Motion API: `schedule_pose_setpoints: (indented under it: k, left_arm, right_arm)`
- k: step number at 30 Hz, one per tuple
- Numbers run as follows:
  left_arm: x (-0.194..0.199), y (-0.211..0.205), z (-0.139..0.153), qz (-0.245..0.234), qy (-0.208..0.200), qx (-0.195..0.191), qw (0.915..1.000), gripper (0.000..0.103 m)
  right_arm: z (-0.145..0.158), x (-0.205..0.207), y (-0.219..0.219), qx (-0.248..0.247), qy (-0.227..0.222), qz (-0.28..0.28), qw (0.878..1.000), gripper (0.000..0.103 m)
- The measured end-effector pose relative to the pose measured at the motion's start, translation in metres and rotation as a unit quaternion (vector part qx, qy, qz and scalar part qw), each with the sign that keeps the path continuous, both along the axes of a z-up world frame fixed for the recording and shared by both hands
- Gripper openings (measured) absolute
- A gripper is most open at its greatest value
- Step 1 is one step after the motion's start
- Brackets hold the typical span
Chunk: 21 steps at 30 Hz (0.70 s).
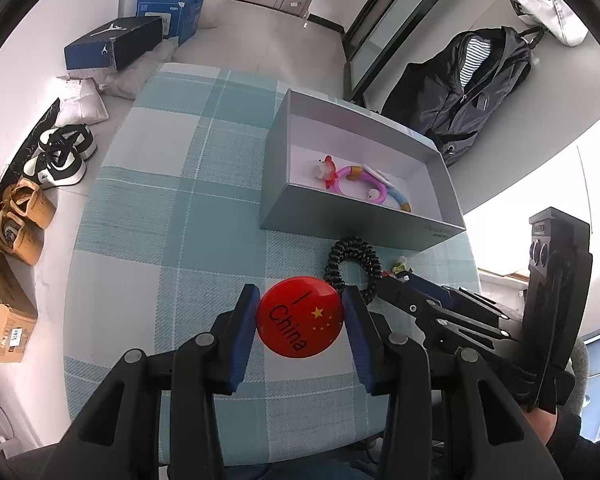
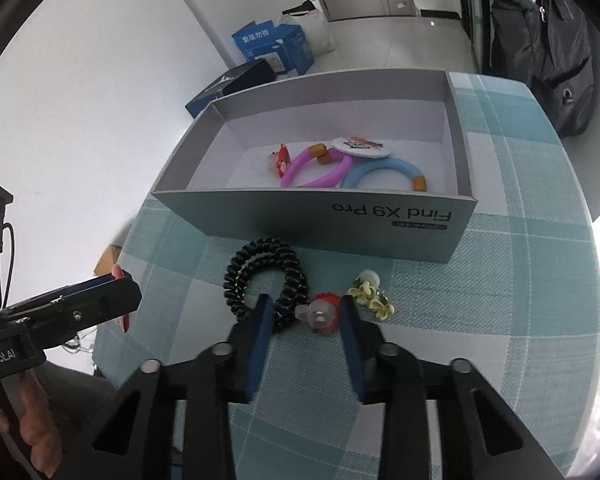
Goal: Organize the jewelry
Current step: 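Lift the red badge with the left tool while the right tool grasps the clear red-capped charm, then drop the red badge into the gray box while the right tool drops the charm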
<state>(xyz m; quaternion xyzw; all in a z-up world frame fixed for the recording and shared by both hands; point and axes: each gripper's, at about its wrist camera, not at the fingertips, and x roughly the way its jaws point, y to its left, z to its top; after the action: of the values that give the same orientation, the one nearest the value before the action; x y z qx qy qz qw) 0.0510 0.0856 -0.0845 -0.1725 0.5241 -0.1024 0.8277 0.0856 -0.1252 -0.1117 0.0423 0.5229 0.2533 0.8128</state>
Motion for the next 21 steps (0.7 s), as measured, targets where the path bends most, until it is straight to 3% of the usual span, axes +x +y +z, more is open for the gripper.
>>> schedule_pose_setpoints:
  k: [4, 21]
  left_arm:
    - [0.000, -0.001, 0.000, 0.000, 0.000, 0.000, 1.0000, 0.037]
    - [0.000, -0.006, 0.003, 0.006, -0.008, 0.006, 0.9999, 0.037]
  right_arm:
    - [0.000, 0.003, -0.001, 0.001, 0.007, -0.003, 1.000, 0.019]
    - [0.024, -0.011, -0.015, 0.028, -0.025, -0.002, 0.999, 0.019]
